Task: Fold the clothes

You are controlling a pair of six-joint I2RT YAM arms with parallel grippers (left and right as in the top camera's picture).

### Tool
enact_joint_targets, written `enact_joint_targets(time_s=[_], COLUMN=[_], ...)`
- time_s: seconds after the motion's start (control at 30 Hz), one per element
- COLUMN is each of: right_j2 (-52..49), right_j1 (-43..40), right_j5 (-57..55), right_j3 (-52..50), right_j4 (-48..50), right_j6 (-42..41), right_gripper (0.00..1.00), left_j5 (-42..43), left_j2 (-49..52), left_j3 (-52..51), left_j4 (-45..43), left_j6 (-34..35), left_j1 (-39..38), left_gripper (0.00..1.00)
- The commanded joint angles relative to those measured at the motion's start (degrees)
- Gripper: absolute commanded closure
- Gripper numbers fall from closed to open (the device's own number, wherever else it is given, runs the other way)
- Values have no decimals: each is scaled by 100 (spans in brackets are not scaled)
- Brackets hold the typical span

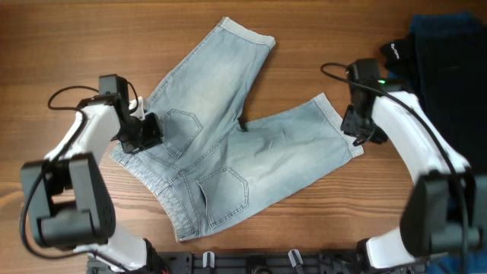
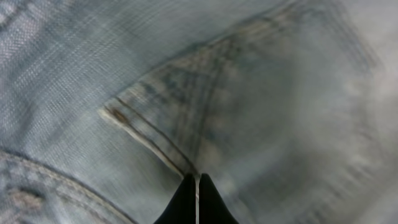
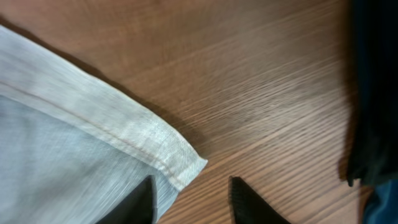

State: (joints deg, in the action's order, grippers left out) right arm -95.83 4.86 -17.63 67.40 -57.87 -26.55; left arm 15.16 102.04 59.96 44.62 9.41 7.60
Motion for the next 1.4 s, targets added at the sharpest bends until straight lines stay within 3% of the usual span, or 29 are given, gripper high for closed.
enact_joint_targets(time_s=[0.0,0.1,0.17,0.33,0.43,0.53,0.67,0.73,0.8,0.83,0.93,1.03,1.17,1.23,1.37], right_j2=[933,1379,1471,1438,1384,1287,953,715,455,315,-109,-647,-1342,-1615,-1932], right_j1=[-2,-2,0,0,15,15,15,15,15,15,15,15,15,15,9], right_j5=[365,1290,2059,2754,2809,2826,2822,2822,2935,3086,3591,3565,3567,3438,2133], right_j3=[120,118,118,42,42,-7,-190,-302,-409,-433,-433,-459,-560,-586,-603], right_j4=[70,354,623,977,999,977,966,979,1080,1141,1360,1655,2028,2055,1432], right_j6=[-31,-17,-17,-42,-22,116,262,273,444,599,1021,951,658,621,28], right_gripper=[48,48,48,48,48,48,41,39,46,57,73,95,96,96,96], left_j5=[-1097,-1731,-2122,-1829,-1440,-1113,-1008,-1003,-1001,-1003,-1001,-702,-337,-343,-385], left_j2=[485,793,957,1027,1027,1025,970,863,726,597,275,-13,-55,-55,-55], left_j3=[37,37,39,363,1067,1867,3038,3442,3591,3613,3611,3611,3558,3451,3154], left_j4=[-315,-946,-1978,-3624,-3768,-3167,-1329,-356,278,662,1506,2269,3012,3213,3213], left_j6=[361,463,761,1056,1032,931,551,557,560,560,590,911,955,951,949], left_j1=[4,4,11,55,55,50,52,50,50,50,55,50,-11,-70,-199], left_gripper=[96,96,96,96,92,82,56,50,54,60,80,82,80,84,85])
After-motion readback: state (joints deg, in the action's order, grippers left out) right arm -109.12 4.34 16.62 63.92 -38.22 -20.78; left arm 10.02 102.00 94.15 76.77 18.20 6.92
